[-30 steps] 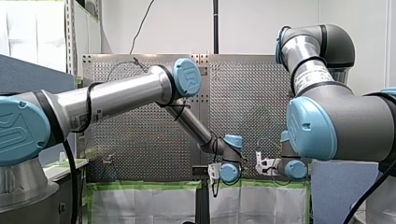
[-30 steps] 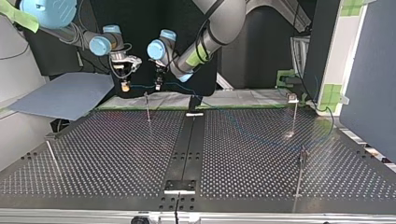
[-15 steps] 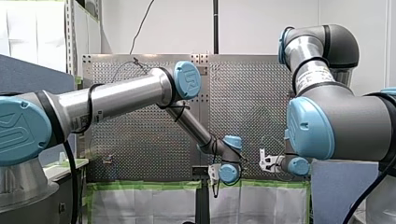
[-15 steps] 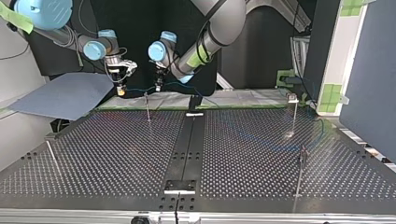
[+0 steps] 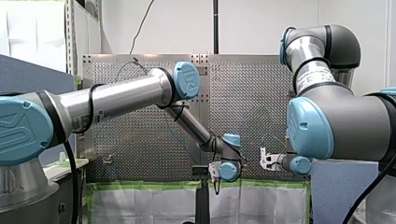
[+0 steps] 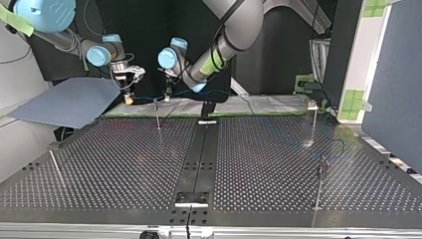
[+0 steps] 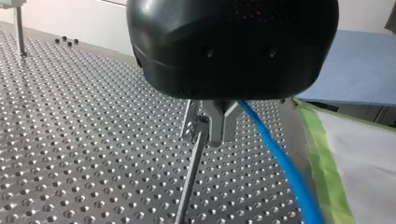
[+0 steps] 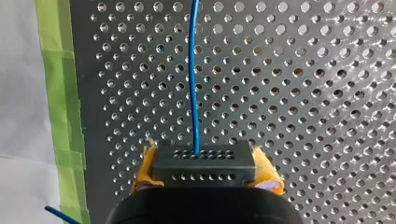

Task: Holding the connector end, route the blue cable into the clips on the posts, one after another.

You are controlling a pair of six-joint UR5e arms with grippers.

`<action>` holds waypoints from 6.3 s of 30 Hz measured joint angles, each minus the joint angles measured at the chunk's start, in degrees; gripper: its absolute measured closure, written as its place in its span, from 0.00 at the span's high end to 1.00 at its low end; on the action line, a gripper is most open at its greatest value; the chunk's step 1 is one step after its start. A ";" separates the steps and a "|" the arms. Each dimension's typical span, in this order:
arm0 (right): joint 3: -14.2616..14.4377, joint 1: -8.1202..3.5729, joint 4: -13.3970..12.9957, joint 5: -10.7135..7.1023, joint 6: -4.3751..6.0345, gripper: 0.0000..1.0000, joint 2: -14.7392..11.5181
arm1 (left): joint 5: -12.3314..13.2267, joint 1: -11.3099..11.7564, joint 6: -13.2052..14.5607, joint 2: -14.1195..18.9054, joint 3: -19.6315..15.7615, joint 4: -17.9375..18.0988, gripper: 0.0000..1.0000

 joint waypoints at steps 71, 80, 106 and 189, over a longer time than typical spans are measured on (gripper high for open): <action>-14.99 -0.67 6.92 -1.92 -0.30 0.00 6.31 | 7.25 5.70 -3.42 -4.96 12.28 -5.48 0.00; -17.17 -0.62 8.04 -1.95 -0.24 0.00 7.46 | 7.01 7.36 -3.43 -5.01 14.13 -5.84 0.00; -21.48 -0.43 11.08 -4.09 0.75 0.00 8.08 | 10.31 8.26 -2.48 -4.95 14.24 -6.58 0.00; -21.64 -0.25 12.54 -4.05 0.83 0.00 8.28 | 5.27 -1.16 1.46 2.51 2.09 -9.92 1.00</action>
